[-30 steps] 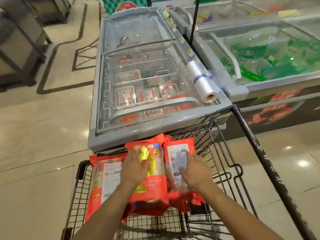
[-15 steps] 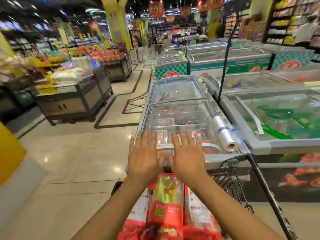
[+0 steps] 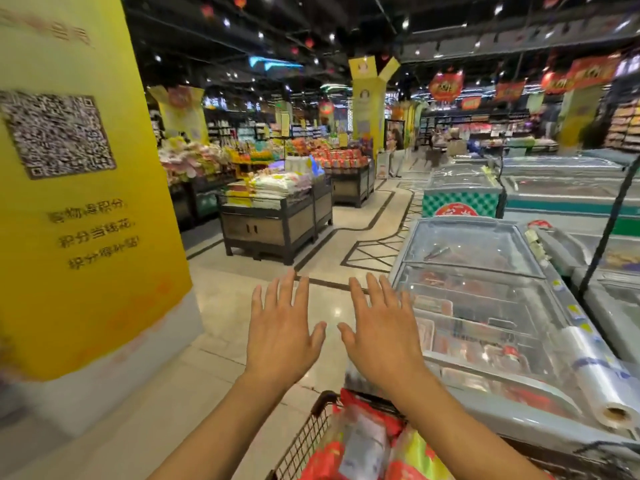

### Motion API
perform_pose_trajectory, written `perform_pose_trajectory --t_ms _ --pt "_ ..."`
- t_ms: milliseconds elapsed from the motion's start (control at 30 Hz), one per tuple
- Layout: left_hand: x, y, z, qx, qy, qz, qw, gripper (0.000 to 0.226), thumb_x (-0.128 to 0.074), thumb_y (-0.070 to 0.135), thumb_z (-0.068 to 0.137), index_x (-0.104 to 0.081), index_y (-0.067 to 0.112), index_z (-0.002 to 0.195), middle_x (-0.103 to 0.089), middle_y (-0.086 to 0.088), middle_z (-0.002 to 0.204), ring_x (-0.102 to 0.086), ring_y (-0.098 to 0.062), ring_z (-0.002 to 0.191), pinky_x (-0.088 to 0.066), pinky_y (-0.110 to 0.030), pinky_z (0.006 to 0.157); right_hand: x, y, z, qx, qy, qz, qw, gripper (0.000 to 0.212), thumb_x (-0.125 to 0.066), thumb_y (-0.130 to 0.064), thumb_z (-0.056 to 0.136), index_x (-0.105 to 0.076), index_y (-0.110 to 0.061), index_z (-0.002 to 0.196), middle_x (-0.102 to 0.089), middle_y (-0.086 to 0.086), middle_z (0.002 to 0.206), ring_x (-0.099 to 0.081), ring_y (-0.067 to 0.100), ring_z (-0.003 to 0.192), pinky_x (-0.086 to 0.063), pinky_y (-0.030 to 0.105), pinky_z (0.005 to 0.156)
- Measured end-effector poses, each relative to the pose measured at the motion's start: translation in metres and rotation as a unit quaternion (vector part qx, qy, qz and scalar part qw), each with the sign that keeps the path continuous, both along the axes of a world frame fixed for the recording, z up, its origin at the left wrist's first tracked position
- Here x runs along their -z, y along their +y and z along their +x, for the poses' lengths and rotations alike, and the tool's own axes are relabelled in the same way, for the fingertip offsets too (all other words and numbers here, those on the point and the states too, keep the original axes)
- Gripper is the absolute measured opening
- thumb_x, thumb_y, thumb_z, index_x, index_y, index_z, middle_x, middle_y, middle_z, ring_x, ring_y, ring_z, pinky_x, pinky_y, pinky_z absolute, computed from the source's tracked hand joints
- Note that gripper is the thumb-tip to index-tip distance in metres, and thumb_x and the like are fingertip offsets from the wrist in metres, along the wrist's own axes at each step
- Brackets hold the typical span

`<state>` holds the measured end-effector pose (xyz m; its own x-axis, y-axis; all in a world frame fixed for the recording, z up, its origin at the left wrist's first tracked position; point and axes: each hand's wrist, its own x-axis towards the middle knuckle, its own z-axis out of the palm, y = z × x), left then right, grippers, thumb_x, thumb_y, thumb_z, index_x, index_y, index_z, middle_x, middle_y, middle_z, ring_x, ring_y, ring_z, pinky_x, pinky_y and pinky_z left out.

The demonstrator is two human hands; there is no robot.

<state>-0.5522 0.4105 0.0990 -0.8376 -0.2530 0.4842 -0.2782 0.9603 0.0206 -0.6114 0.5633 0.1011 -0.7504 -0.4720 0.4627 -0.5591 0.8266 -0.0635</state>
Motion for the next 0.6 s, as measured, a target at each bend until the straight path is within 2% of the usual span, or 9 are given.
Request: perform_pose_trajectory --t_ms 133,200,367,500,600 --pt "-0.014 -0.058 0.042 -0.04 0.018 0.019 0.999 0.084 -0.04 0.062 0.102 -0.004 0.022 0.166 -0.005 -0.007 0.174 -0.004 -0.029 0.16 -0.004 -0.05 0.13 -0.013 -0.067 0.028 -0.036 0.025 0.014 0.999 0.076 -0.052 -0.055 0.096 -0.03 -0.019 0.16 -0.033 0.016 0.163 -0.027 0.035 0.152 -0.018 0.059 0.124" --pt "-0.021 -0.091 0.066 -0.058 0.018 0.022 0.998 0.083 -0.038 0.061 0.103 0.0 0.022 0.166 -0.001 -0.007 0.174 0.0 -0.029 0.16 -0.002 -0.049 0.13 -0.021 -0.104 0.046 -0.059 0.037 0.011 0.998 0.075 -0.053 -0.054 0.097 -0.031 -0.02 0.159 -0.034 0.015 0.163 -0.027 0.035 0.152 -0.017 0.057 0.124" --pt "-0.033 -0.183 0.133 -0.106 0.036 0.017 0.994 0.085 -0.037 0.06 0.103 0.005 0.021 0.165 0.003 -0.007 0.174 0.003 -0.029 0.16 0.002 -0.05 0.129 -0.036 -0.205 0.098 -0.108 0.046 0.013 0.993 0.076 -0.05 -0.055 0.099 -0.025 -0.021 0.161 -0.028 0.014 0.166 -0.023 0.034 0.154 -0.015 0.056 0.125" --pt "-0.034 -0.258 0.198 -0.155 0.038 0.015 0.987 0.084 -0.038 0.06 0.103 0.002 0.021 0.166 0.003 -0.007 0.174 0.002 -0.03 0.16 -0.002 -0.053 0.129 -0.042 -0.288 0.149 -0.166 0.037 0.017 0.985 0.077 -0.037 -0.056 0.103 -0.001 -0.023 0.163 -0.007 0.009 0.171 -0.004 0.029 0.158 -0.001 0.051 0.125" --pt "-0.035 -0.308 0.252 -0.192 0.053 0.021 0.98 0.084 -0.041 0.058 0.102 0.001 0.021 0.166 0.001 -0.007 0.174 0.001 -0.03 0.16 -0.003 -0.052 0.129 -0.046 -0.349 0.191 -0.216 0.039 0.01 0.976 0.078 -0.04 -0.055 0.103 -0.002 -0.024 0.163 -0.009 0.009 0.171 -0.006 0.028 0.158 -0.002 0.051 0.126"
